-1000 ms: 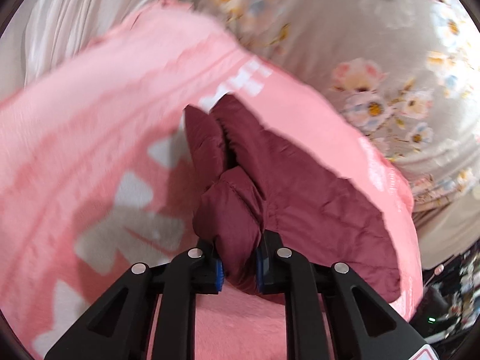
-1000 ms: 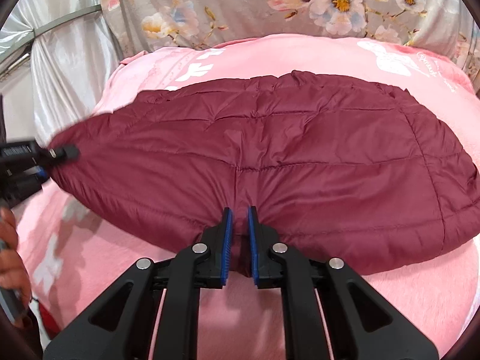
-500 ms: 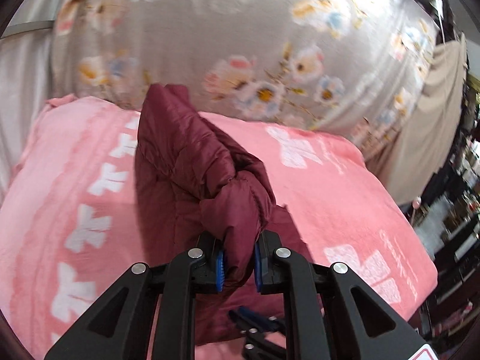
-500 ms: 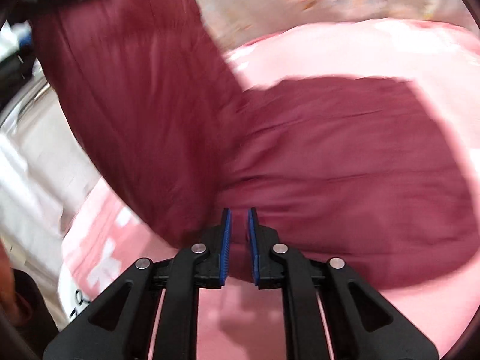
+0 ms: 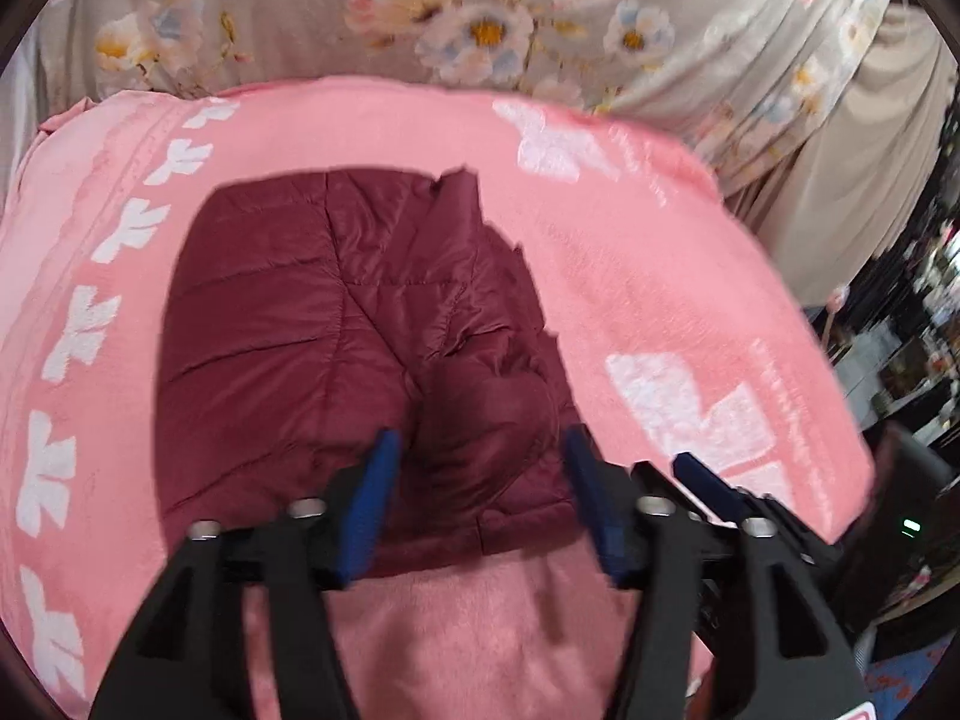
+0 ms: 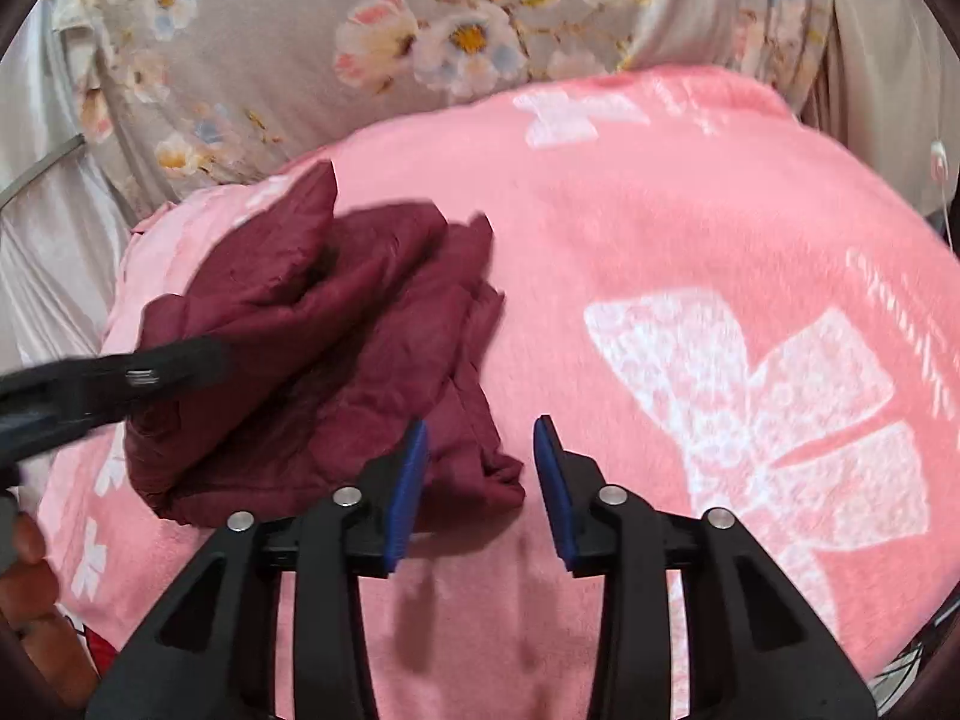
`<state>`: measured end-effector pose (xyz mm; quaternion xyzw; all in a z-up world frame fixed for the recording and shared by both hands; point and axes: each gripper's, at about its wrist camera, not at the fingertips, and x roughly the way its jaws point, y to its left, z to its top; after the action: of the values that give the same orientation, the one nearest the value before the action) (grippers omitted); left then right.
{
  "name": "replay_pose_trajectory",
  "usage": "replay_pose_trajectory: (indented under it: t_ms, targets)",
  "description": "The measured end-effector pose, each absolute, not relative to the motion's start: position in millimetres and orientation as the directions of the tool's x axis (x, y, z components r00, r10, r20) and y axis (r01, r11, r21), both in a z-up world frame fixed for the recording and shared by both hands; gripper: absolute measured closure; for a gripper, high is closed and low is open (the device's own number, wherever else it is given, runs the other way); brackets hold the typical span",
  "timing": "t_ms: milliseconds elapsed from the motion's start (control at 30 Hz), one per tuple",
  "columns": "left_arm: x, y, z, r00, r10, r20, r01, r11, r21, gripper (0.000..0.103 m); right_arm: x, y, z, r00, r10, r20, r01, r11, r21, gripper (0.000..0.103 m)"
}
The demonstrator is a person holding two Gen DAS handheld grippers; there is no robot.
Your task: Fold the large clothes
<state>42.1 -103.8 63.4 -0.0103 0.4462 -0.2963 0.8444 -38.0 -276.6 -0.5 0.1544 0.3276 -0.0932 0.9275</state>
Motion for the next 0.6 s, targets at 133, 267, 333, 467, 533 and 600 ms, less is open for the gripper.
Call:
replay_pose_trajectory:
  t_ms: [133, 267, 333, 467, 533, 600]
  targets:
    - [35, -49, 91, 0.612, -0.407, -0.678, 0.376, 0.904, -0.204, 0.02, -31, -254, 27, 0.817, -0.024, -0.577, 0.185, 0.957, 0.222, 0.048]
    - [65, -16, 63, 0.631, -0.198, -0.75, 0.184, 0.978, -0.103, 0.021, -9, -227, 36, 0.817, 0.008, -0.577, 0.127, 0.973, 0.195, 0.044]
    - [80, -10, 39, 0.587, -0.139, -0.798, 0.133, 0.988, -0.074, 0.026, 1, -219, 33, 0.8, 0.011, -0.6, 0.119, 0.977, 0.177, 0.044]
    - [89, -11, 8, 0.519, -0.11, -0.848, 0.128, 0.99, -0.05, 0.031, 15, -205, 26, 0.776, 0.028, -0.63, 0.087, 0.985, 0.15, 0.052]
    - [88, -17, 5, 0.521, -0.108, -0.847, 0.14, 0.989, -0.04, 0.031, 23, -205, 17, 0.757, 0.042, -0.653, 0.073, 0.986, 0.148, 0.073]
    - [85, -20, 4, 0.522, -0.112, -0.846, 0.156, 0.987, -0.035, 0.031, 25, -213, 9, 0.743, 0.062, -0.666, 0.076, 0.981, 0.176, 0.094]
